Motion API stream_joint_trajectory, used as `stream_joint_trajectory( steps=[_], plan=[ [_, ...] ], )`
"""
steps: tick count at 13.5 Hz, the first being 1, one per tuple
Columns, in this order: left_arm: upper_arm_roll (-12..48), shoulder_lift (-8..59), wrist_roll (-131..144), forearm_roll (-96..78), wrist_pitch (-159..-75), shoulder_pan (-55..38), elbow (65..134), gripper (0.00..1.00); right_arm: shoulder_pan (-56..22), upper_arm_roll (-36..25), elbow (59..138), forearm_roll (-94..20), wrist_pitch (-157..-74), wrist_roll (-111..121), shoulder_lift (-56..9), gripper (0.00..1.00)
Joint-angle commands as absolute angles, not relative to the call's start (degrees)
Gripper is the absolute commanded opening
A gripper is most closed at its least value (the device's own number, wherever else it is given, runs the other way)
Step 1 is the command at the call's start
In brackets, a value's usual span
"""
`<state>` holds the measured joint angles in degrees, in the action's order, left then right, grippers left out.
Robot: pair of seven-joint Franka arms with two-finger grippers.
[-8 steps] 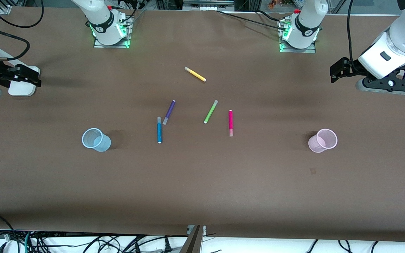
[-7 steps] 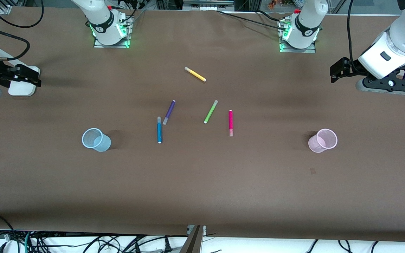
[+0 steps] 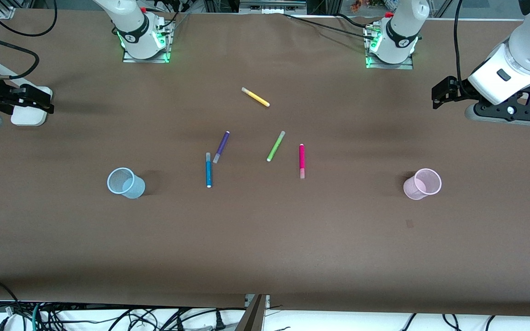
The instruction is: Place pink and blue markers in matching cups
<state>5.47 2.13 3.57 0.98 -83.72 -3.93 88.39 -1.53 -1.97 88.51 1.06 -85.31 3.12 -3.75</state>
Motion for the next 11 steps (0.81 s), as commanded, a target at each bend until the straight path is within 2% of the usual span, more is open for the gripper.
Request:
stream_joint_trajectory(
  steps=[1, 4, 6, 11],
  plan=[
    [5.36, 2.11, 3.25, 0.09, -83.76, -4.13, 88.33, 1.0, -1.66, -0.79, 86.84, 1.67, -85.6, 3.25, -7.1, 1.0],
    [5.36, 2.11, 3.25, 0.09, -83.76, -4.13, 88.33, 1.0, -3.77, -0.7, 86.84, 1.23, -89.65, 3.43, -11.31, 1.0],
    [5.36, 2.11, 3.25, 0.09, -83.76, -4.04, 88.33, 1.0, -7.62, -0.62, 86.92, 1.41, -90.35, 3.25, -15.62, 1.0],
    [5.36, 2.11, 2.72, 0.0, -83.76, -3.96, 88.33, 1.0, -16.33, -0.62, 87.71, 0.09, -99.04, -4.01, -23.1, 1.0]
  ],
)
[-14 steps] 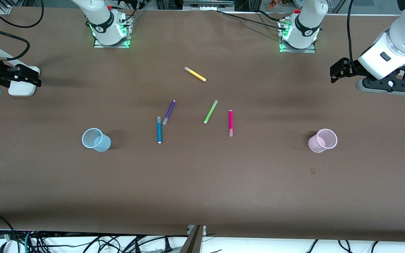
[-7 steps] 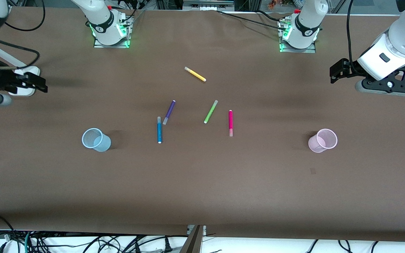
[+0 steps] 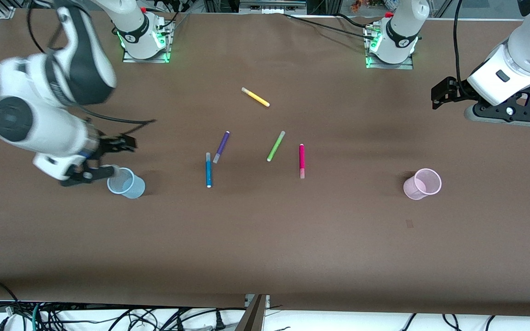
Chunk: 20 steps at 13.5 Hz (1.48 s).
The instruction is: Place pink and blue markers in matching cups
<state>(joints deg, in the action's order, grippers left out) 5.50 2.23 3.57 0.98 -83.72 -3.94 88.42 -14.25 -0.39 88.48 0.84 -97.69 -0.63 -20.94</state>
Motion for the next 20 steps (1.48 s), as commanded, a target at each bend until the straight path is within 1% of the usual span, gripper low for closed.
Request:
stream_joint_trajectory(
  steps=[1, 3, 6, 9, 13, 16, 20],
  plan=[
    [5.36, 2.11, 2.55, 0.0, -83.76, -3.87, 88.33, 1.0, -17.83, -0.62, 88.41, -0.78, -100.62, -7.18, -24.59, 1.0],
    [5.27, 2.11, 2.55, 0.0, -83.76, -3.87, 88.33, 1.0, -20.73, -0.62, 91.56, -1.84, -105.44, -14.21, -26.36, 1.0],
    [5.27, 2.11, 2.55, 0.09, -83.76, -3.87, 88.33, 1.0, -24.42, -0.62, 98.5, -3.16, -115.37, -21.51, -27.24, 1.0],
    [5.27, 2.11, 2.55, 0.09, -83.76, -3.87, 88.33, 1.0, -28.03, -0.53, 103.17, -3.25, -121.27, -25.65, -28.21, 1.0],
    [5.27, 2.11, 2.46, 0.0, -83.76, -3.87, 88.33, 1.0, -29.62, -0.53, 112.13, -3.16, -131.02, -26.46, -27.78, 1.0],
    [5.27, 2.11, 2.46, 0.0, -83.76, -3.87, 88.33, 1.0, -29.62, -0.44, 115.22, -3.16, -135.6, -28.03, -27.77, 1.0],
    [5.27, 2.2, 2.46, 0.0, -83.76, -3.87, 88.33, 1.0, -29.62, -0.09, 115.84, -3.16, -137.11, -28.12, -28.04, 1.0]
  ],
)
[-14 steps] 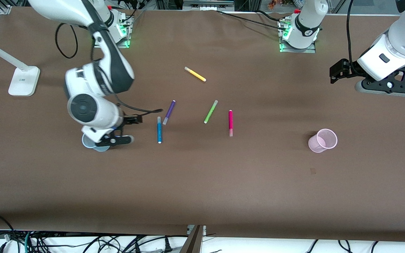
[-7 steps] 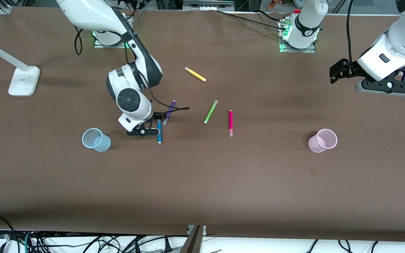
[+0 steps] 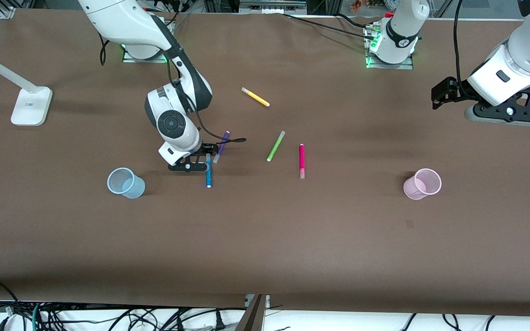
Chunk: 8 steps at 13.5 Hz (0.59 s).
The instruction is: Place pink and blue markers in matching cups
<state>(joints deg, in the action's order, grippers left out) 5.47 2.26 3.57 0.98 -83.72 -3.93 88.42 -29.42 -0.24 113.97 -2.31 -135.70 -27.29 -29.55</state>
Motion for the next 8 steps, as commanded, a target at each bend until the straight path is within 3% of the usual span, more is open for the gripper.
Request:
stream_joint_trajectory(
  steps=[1, 8],
  plan=[
    [5.27, 2.2, 2.46, 0.0, -83.76, -3.87, 88.33, 1.0, -29.62, -0.09, 115.93, -3.16, -137.98, -28.04, -28.3, 1.0],
    [5.27, 2.2, 2.46, 0.0, -83.76, -3.87, 88.33, 1.0, -29.62, -0.09, 117.07, -2.9, -140.45, -26.11, -28.83, 1.0]
  ],
)
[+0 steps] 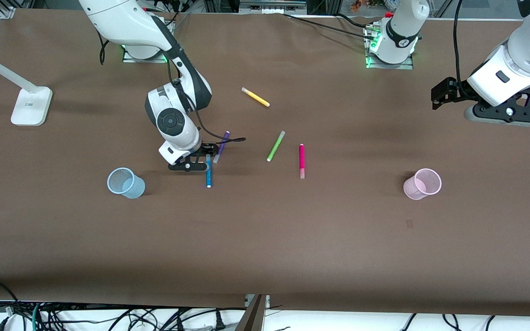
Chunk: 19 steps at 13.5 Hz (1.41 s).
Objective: Place pink and blue markers in matching cups
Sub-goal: 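Lower the right gripper onto the blue marker and grasp it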
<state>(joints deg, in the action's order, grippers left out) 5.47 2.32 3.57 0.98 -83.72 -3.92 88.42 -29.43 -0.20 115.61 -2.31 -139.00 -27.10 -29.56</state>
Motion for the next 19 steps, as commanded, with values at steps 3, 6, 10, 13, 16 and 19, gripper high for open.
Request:
stream_joint_trajectory(
  steps=[3, 6, 10, 13, 16, 19],
  plan=[
    [5.27, 2.2, 2.46, 0.0, -83.76, -3.87, 88.33, 1.0, -29.62, -0.09, 117.07, -2.9, -140.8, -26.1, -29.0, 1.0],
    [5.27, 2.28, 3.16, 0.0, -83.76, -3.87, 88.33, 1.0, -29.62, -0.09, 117.07, -2.9, -141.32, -25.32, -29.35, 0.98],
    [5.27, 2.9, 4.48, -0.09, -83.67, -3.87, 88.33, 1.0, -29.62, -0.09, 117.07, -2.9, -141.86, -25.22, -29.71, 0.93],
    [5.36, 2.9, 4.48, -0.09, -83.76, -3.96, 88.33, 1.0, -29.62, -0.09, 117.07, -2.9, -142.29, -25.14, -29.79, 0.74],
    [5.36, 2.9, 4.48, -0.35, -83.76, -3.96, 88.33, 1.0, -29.62, -0.09, 117.07, -2.81, -143.26, -25.14, -30.23, 0.67],
    [5.36, 2.99, 4.48, -1.23, -83.85, -3.96, 88.33, 1.0, -29.62, -0.09, 116.98, -2.73, -144.4, -25.14, -30.67, 0.5]
  ],
)
